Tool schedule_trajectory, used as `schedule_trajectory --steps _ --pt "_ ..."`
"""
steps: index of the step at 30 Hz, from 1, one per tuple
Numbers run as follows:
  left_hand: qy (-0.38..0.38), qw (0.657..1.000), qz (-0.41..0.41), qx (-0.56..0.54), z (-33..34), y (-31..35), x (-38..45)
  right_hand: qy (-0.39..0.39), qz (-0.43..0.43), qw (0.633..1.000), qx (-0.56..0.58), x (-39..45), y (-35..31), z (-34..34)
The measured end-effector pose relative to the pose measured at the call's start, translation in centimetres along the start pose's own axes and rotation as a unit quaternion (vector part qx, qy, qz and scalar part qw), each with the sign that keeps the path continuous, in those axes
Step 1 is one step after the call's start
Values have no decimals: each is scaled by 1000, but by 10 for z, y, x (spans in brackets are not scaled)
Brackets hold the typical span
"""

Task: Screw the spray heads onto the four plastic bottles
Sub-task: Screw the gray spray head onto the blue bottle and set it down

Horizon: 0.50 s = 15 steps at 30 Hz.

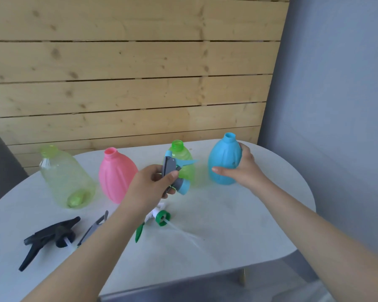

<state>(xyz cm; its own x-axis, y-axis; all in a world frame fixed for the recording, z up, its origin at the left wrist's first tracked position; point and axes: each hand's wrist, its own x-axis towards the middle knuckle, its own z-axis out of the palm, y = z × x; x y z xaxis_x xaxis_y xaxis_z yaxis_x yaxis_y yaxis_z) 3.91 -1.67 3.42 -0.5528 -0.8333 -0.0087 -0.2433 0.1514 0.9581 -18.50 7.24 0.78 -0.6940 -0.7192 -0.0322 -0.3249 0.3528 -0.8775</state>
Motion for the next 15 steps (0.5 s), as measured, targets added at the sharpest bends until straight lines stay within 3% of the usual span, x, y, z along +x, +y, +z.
schedule_trajectory --steps 7,11,15 --pt "59 998 -1 -16 -21 -5 -9 28 -62 998 5 -2 -5 -2" --pt "130 990 15 -51 -41 -5 -19 -54 -119 990 -53 -33 -16 -23" --pt "143 984 -2 -109 -53 -6 -28 -159 -123 972 -125 -66 -20 -30"
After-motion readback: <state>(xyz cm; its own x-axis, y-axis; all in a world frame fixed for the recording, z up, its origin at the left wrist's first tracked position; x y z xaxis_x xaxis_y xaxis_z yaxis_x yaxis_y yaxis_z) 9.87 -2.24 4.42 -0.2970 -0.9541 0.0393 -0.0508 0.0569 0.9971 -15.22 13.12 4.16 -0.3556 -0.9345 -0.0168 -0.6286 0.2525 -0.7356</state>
